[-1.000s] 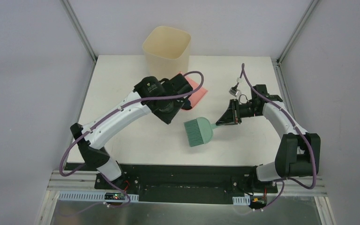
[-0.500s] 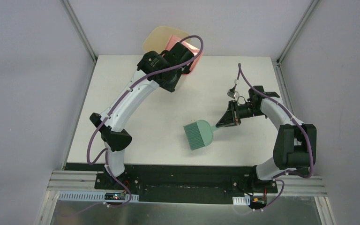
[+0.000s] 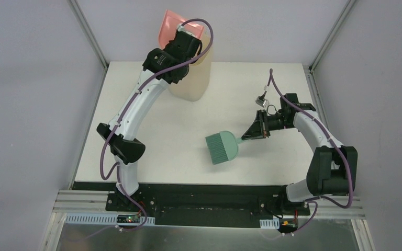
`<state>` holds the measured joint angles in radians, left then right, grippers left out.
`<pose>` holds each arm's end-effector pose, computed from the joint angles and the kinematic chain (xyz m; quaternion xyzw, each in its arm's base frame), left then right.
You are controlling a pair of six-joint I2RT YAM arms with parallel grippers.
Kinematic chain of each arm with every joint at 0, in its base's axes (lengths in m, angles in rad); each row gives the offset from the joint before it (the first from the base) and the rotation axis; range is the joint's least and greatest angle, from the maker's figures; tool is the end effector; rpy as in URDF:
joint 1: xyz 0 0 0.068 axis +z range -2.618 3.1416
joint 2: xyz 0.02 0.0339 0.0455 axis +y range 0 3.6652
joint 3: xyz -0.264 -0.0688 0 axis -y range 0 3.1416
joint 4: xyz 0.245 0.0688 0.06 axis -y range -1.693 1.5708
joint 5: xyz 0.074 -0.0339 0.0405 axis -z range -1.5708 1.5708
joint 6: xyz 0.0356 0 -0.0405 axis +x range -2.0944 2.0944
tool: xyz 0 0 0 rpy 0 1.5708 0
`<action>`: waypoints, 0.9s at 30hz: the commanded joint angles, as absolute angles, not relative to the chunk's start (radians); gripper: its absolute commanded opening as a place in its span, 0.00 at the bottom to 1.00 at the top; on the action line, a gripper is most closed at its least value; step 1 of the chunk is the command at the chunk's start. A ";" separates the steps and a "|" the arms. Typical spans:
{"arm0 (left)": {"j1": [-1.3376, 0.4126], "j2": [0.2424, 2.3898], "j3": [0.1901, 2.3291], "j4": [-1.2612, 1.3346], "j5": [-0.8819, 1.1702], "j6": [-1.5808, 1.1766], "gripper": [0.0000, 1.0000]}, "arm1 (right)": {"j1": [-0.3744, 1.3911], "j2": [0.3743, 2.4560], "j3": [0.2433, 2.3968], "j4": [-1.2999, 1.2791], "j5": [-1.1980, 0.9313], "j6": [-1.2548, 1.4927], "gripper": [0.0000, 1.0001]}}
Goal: Sweep away the paper scraps from the table
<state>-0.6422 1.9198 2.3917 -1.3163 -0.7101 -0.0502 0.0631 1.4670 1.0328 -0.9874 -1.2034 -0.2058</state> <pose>0.3088 -0.2020 0.4509 0.1375 0.8744 0.1926 0.4236 0.2505 0.0491 0.2416 -0.1520 0.8090 0.5587 0.1015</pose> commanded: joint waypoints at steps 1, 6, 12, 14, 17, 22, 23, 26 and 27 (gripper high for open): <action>-0.627 1.966 2.443 -1.183 -0.852 0.085 0.04 | 0.061 1.352 1.013 -0.859 -1.203 -0.123 0.00; -0.632 2.042 2.422 -1.001 -1.032 0.330 0.02 | 0.060 1.305 0.983 -0.798 -1.196 -0.068 0.00; -0.636 2.128 2.164 0.140 -1.275 1.440 0.00 | 0.059 1.322 0.973 -0.798 -1.206 -0.061 0.00; -0.636 2.160 2.245 0.050 -1.269 1.416 0.00 | 0.059 1.334 0.975 -0.802 -1.210 -0.063 0.00; -0.628 2.158 2.251 0.015 -1.246 1.403 0.00 | 0.059 1.351 0.982 -0.814 -1.214 -0.071 0.00; -0.574 2.128 2.180 -0.079 -1.249 1.352 0.00 | 0.059 1.366 0.993 -0.834 -1.216 -0.087 0.00; -0.568 2.116 2.158 -0.090 -1.247 1.349 0.00 | 0.060 1.368 0.995 -0.839 -1.216 -0.090 0.00; -0.554 2.077 2.082 -0.104 -1.220 1.364 0.00 | 0.059 1.376 1.000 -0.851 -1.222 -0.098 0.00; -0.551 2.061 2.057 -0.123 -1.206 1.370 0.03 | 0.060 1.378 1.002 -0.854 -1.224 -0.102 0.00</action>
<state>-0.5785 2.1647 2.1265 -0.1242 -1.2106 1.3319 0.0631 1.3724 0.9684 -0.8459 -1.1858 -0.0738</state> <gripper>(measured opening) 0.301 0.088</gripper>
